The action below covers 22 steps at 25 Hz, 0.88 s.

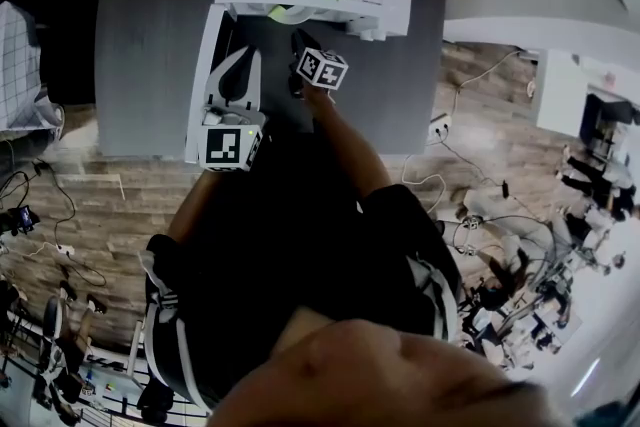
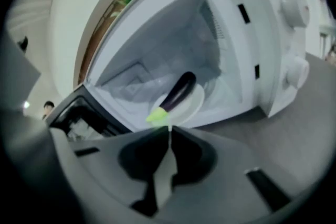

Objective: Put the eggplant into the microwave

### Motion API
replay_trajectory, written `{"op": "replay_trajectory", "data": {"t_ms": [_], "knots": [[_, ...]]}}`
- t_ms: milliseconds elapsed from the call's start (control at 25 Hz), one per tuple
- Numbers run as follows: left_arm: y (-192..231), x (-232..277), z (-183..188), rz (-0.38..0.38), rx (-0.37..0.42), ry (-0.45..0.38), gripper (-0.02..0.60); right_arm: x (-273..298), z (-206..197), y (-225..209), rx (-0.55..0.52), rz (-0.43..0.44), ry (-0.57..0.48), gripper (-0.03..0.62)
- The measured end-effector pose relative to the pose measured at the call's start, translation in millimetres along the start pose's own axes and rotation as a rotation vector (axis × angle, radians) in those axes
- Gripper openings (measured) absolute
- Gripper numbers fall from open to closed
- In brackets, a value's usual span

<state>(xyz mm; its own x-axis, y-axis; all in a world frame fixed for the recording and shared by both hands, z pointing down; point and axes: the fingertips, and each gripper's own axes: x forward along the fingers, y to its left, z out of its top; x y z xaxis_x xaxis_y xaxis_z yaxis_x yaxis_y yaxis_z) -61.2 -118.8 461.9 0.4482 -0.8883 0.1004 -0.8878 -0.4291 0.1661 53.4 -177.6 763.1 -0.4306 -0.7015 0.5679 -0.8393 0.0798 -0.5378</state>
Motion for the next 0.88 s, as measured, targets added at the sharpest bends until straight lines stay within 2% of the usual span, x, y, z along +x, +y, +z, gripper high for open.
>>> {"op": "replay_trajectory", "data": {"t_ms": [120, 280, 880], "knots": [[3, 2, -3, 0.007, 0.000, 0.002, 0.035, 5, -1, 4, -0.105, -0.033, 0.033, 0.041], [5, 3, -3, 0.007, -0.005, 0.007, 0.035, 12, -2, 7, -0.171, -0.069, 0.055, 0.041], [12, 10, -15, 0.012, -0.024, 0.046, 0.035, 33, 2, 5, -0.162, -0.083, 0.079, 0.040]]}}
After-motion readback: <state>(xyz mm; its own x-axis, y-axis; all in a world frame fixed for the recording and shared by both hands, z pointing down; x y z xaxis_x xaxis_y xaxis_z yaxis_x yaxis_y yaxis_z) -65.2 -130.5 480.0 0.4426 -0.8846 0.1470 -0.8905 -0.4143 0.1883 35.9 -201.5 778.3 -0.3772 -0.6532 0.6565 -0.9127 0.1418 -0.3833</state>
